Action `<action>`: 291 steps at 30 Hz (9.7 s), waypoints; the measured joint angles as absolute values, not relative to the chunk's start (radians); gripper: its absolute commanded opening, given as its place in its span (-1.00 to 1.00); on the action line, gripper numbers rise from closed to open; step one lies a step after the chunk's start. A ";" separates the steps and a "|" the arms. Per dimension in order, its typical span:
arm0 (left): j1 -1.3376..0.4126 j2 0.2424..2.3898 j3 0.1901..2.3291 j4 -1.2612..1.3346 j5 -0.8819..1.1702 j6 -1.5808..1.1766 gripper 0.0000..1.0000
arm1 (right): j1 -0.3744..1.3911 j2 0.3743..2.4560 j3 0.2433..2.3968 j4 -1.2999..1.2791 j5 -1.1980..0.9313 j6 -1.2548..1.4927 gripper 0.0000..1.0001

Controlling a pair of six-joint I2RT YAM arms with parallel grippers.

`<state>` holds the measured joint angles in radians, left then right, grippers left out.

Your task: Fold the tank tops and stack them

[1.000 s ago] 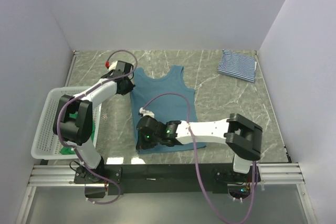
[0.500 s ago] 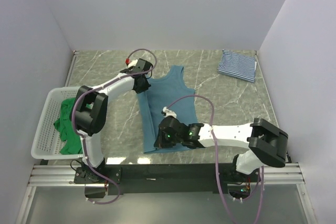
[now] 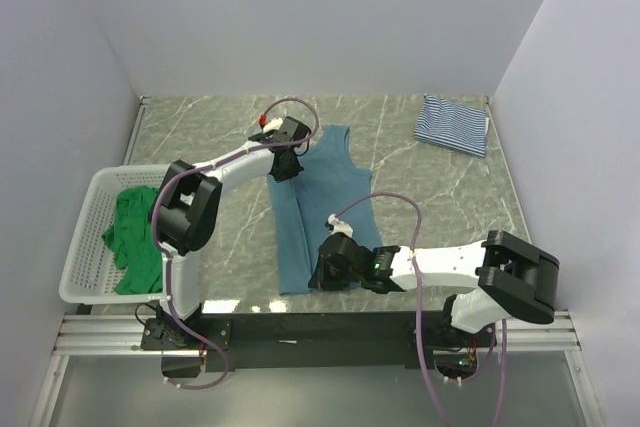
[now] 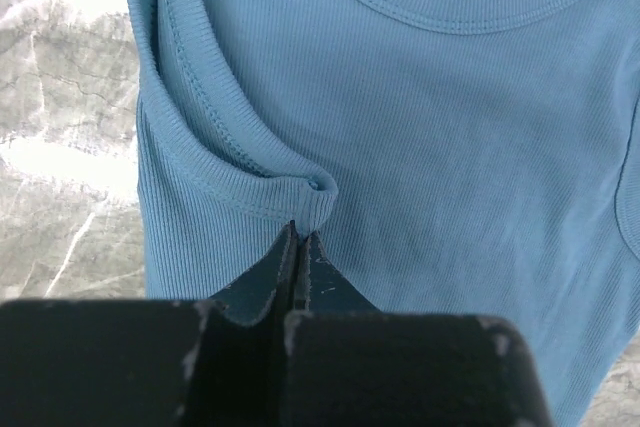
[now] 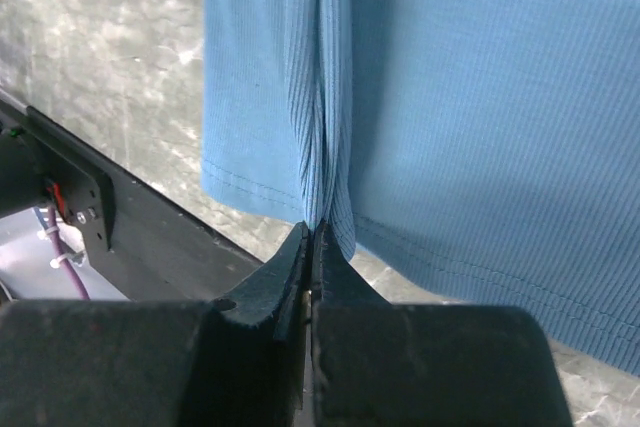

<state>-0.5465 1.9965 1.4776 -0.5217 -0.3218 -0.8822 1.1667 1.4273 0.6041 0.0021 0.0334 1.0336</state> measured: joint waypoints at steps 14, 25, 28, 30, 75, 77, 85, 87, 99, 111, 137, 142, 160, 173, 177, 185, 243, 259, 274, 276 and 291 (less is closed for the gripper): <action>-0.558 2.013 1.478 -0.521 -0.335 -0.882 -0.99 | 1.167 1.361 0.535 0.054 0.045 1.066 -1.00; -0.566 2.013 1.489 -0.520 -0.334 -0.881 -0.99 | 1.167 1.342 0.474 0.084 0.060 1.094 -1.00; -0.571 2.015 1.489 -0.520 -0.329 -0.881 -0.96 | 1.167 1.342 0.463 0.091 0.061 1.104 -1.00; -0.576 2.020 1.489 -0.514 -0.326 -0.880 -0.89 | 1.167 1.340 0.453 0.101 0.062 1.108 -1.00; -0.573 1.961 1.299 -0.357 -0.256 -0.985 -0.51 | 1.293 1.524 0.748 -0.300 0.361 0.908 -0.24; -0.566 1.981 1.321 -0.358 -0.257 -0.975 -0.51 | 1.317 1.574 0.794 -0.290 0.358 0.920 -0.26; -0.530 2.045 1.420 -0.381 -0.245 -0.884 -0.39 | 1.339 1.730 0.950 -0.201 0.295 0.945 -0.18; -0.523 2.054 1.439 -0.387 -0.235 -0.852 -0.32 | 1.339 1.735 0.961 -0.196 0.282 0.947 -0.07; -0.516 1.878 1.419 -0.340 -0.135 -0.742 0.09 | 1.169 1.220 0.765 -0.244 0.313 0.946 0.15; -0.677 1.513 1.159 -0.236 -0.141 -0.805 -0.08 | 0.500 1.333 0.804 -0.239 0.171 0.725 0.01; -1.369 1.578 0.897 -0.242 -0.401 -1.066 -0.09 | 0.390 1.830 1.114 -0.234 0.085 0.615 -0.35; -1.408 1.662 0.940 -0.257 -0.426 -1.083 -0.08 | 0.390 1.852 1.109 -0.213 0.085 0.617 -0.74; -1.481 1.795 1.050 -0.323 -0.519 -1.105 -0.76 | 0.381 1.811 1.023 -0.121 0.077 0.635 -1.00; -1.541 1.720 0.995 -0.296 -0.545 -1.131 -0.99 | 0.366 1.656 0.889 -0.155 0.122 0.629 -1.00; -1.542 1.569 0.881 -0.229 -0.547 -1.161 -0.99 | 0.366 1.592 0.882 -0.186 0.144 0.619 -1.00; -1.541 1.365 0.735 -0.248 -0.609 -1.356 -0.99 | 0.404 1.601 0.958 -0.245 0.155 0.612 -1.00; -1.504 1.224 0.782 -0.554 -0.669 -1.446 -0.99 | 0.383 1.951 1.460 -0.387 0.253 0.568 -0.17; -1.380 1.472 0.690 -0.295 -0.460 -1.269 -0.96 | 0.373 2.171 1.649 -0.429 0.196 0.558 -0.23; -1.382 1.489 0.661 -0.140 -0.371 -1.232 -0.99 | 0.366 2.219 1.714 -0.411 0.225 0.492 -0.99; -1.391 1.490 0.659 -0.123 -0.352 -1.222 -0.99 | 0.364 2.219 1.718 -0.404 0.225 0.480 -0.98; -1.401 1.523 0.721 -0.162 -0.324 -1.206 -0.88 | 0.347 2.233 1.780 -0.413 0.221 0.442 -0.14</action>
<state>-1.4014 1.5234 0.7208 -0.1623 -0.3244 -1.2060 0.3473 2.2333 1.7802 -0.4133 0.2211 0.4419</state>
